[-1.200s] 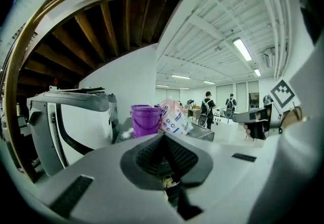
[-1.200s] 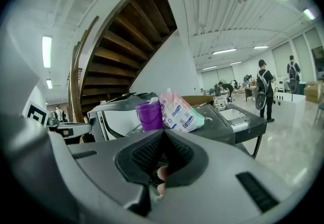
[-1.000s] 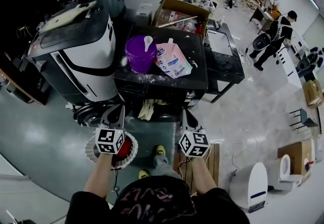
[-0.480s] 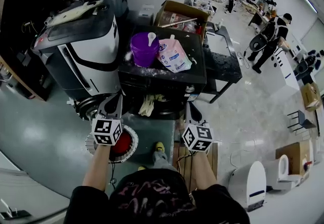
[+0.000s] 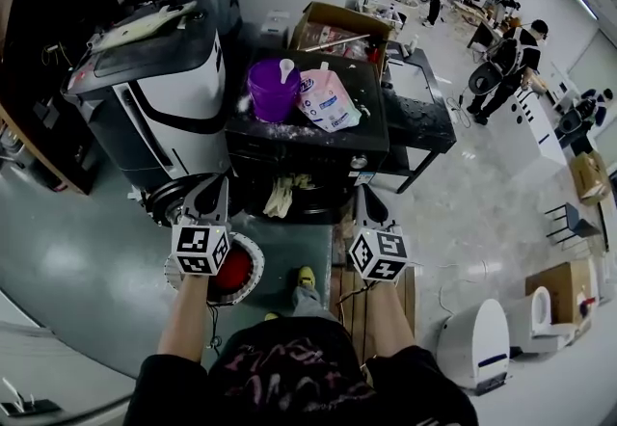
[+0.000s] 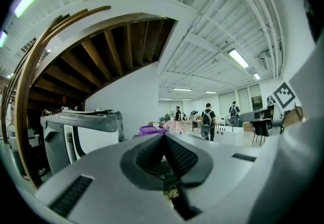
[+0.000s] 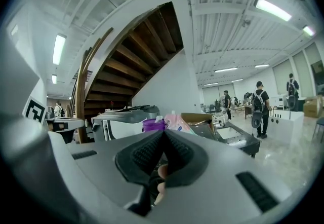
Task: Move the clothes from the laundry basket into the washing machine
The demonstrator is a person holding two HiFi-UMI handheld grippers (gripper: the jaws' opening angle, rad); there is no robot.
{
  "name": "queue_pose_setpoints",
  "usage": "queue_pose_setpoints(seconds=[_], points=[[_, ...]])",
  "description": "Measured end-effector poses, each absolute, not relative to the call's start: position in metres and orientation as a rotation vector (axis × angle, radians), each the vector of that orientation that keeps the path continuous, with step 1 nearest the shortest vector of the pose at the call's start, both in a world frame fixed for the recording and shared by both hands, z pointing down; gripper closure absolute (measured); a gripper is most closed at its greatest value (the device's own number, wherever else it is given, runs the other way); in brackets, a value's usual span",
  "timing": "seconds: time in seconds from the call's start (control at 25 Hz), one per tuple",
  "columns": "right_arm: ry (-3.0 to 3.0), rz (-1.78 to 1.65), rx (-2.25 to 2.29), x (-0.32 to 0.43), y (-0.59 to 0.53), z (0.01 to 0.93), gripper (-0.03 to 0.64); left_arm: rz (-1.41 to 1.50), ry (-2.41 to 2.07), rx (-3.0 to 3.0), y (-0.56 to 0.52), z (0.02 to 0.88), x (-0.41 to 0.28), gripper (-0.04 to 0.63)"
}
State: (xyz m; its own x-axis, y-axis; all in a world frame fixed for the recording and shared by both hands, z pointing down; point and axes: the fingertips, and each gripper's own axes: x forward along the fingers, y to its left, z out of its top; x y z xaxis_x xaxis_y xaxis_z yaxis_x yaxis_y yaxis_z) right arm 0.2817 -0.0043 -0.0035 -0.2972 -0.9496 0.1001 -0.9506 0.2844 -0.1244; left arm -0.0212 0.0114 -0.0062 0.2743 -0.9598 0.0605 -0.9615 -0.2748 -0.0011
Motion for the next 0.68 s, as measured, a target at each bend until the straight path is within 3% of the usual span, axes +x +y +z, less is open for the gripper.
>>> queue_pose_setpoints(seconds=[0.68], points=[[-2.504, 0.253, 1.838, 0.284, 0.021, -0.001, 0.614, 0.083, -1.883, 2.476, 0.035, -0.004, -0.02, 0.584]])
